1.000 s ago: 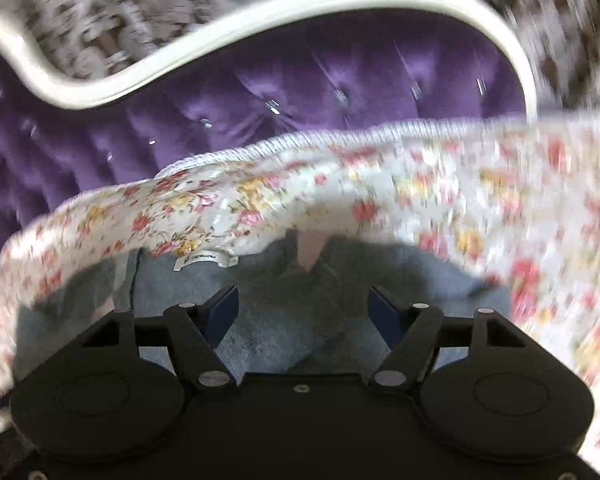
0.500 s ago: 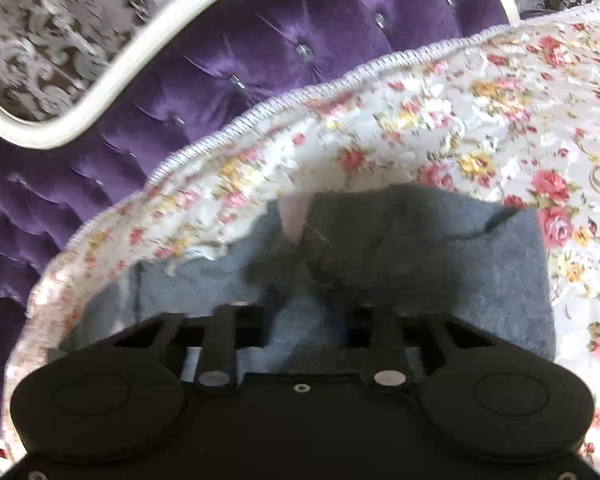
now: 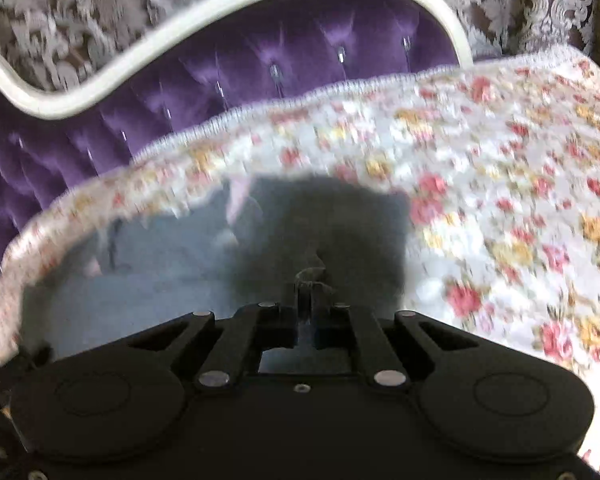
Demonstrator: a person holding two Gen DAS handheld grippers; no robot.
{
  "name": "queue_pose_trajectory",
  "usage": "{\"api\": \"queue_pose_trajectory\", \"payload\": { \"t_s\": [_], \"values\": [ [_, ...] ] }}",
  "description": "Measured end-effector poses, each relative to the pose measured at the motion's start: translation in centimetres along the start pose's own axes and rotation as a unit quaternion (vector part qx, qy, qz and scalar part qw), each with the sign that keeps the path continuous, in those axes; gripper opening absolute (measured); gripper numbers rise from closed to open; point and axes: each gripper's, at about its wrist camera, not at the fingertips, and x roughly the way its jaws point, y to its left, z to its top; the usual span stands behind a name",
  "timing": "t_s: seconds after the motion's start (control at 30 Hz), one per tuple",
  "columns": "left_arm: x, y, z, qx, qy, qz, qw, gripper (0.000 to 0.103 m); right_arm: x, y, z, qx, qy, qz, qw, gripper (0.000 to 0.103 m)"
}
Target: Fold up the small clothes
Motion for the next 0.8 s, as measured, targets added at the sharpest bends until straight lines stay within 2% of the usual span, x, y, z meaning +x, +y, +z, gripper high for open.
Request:
{"api": "queue_pose_trajectory", "payload": {
  "t_s": [0.13,0.3,0.4,0.5,0.57,0.63,0.73,0.8],
  "values": [
    [-0.8,1.1,1.2,-0.023,0.017,-0.015,0.9995,0.069,-0.1,0.0,-1.0,-0.017,0.015,-0.011,1.0,0.013],
    [0.0,3.0,2.5,-0.05,0.035,-0.002,0.9981,0.069,-0.7,0.0,-1.4,-0.032,0.012,-0.034,0.999,0.017],
    [1.3,3.6,2.7,-0.044,0.056,0.028,0.997,0.069,-1.7,0.1,-1.4,-0.035,-0.021,-0.058,0.998,0.021],
    [2.4,4.6,2.3,-0.071,0.07,0.014,0.9949,0.073,-2.4,0.4,-1.0,-0.037,-0.063,-0.038,0.997,0.022],
    [2.5,4.8,2.2,-0.078,0.067,0.012,0.9946,0.075,-1.6,0.9,-0.7,-0.047,-0.06,-0.021,0.997,0.024],
    [2.6,4.5,2.3,-0.064,0.068,0.016,0.9955,0.079,-0.3,1.3,-0.7,-0.055,-0.05,-0.013,0.997,0.035],
    [2.6,4.8,2.3,-0.066,0.067,0.01,0.9955,0.081,2.3,1.3,-1.2,-0.057,-0.02,-0.039,0.997,0.037],
    [2.3,5.5,2.2,-0.085,0.065,-0.007,0.9942,0.081,2.3,1.1,-1.5,-0.067,-0.039,-0.045,0.996,0.039]
  ]
}}
